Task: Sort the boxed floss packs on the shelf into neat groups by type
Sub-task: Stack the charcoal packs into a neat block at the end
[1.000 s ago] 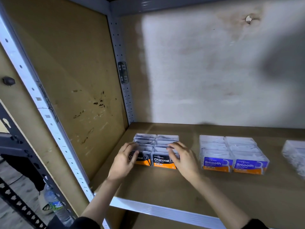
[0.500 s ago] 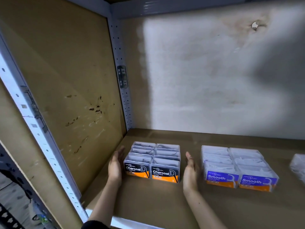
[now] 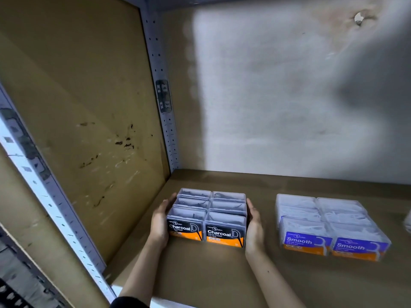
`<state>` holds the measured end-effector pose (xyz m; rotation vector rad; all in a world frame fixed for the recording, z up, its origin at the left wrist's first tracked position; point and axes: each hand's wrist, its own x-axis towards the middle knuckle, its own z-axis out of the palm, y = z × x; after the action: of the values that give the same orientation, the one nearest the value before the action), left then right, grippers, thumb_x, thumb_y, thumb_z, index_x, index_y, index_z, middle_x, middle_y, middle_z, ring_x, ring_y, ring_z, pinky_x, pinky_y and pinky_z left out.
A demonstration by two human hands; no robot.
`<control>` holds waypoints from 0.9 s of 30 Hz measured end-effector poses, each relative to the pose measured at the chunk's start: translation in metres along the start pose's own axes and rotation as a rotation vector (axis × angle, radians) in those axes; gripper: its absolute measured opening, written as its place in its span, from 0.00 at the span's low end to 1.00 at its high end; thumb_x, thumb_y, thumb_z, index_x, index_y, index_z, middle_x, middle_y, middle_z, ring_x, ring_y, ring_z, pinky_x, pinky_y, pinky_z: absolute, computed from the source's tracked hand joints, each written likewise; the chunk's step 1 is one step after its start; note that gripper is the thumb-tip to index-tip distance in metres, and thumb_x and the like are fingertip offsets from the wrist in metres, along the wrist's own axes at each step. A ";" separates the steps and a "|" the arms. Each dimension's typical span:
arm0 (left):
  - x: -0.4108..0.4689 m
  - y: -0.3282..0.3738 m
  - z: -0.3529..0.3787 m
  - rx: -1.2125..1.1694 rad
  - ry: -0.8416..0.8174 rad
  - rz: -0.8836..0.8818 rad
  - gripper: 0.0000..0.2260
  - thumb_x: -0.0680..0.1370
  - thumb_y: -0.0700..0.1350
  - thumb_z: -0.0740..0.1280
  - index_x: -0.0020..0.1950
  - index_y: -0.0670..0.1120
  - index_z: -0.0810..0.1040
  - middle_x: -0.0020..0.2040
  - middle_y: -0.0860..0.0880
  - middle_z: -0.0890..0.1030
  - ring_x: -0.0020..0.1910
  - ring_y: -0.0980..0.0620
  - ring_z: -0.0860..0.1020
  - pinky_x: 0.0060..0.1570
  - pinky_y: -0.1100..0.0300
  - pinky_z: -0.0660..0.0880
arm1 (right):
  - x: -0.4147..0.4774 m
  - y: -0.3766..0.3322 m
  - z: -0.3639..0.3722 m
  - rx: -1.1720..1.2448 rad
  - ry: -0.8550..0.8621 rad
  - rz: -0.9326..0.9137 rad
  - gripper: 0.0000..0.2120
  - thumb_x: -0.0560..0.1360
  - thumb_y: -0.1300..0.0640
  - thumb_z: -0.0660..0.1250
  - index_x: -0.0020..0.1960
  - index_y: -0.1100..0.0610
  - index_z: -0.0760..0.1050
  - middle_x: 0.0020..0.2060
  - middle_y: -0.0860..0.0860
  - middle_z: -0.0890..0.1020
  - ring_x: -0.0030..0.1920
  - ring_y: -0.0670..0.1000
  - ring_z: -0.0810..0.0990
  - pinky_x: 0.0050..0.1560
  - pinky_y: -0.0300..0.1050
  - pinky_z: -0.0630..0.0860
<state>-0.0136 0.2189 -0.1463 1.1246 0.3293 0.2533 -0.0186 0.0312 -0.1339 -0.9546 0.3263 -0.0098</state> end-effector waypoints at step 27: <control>0.010 -0.008 -0.002 0.026 0.083 0.050 0.20 0.82 0.44 0.49 0.43 0.46 0.80 0.33 0.53 0.86 0.44 0.46 0.78 0.50 0.56 0.73 | 0.008 0.016 0.007 -0.073 0.282 -0.230 0.21 0.78 0.62 0.49 0.57 0.62 0.79 0.47 0.60 0.81 0.47 0.55 0.79 0.35 0.37 0.78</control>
<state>-0.0053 0.2210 -0.1555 1.1510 0.3792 0.3419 -0.0115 0.0450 -0.1447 -1.0608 0.4771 -0.3469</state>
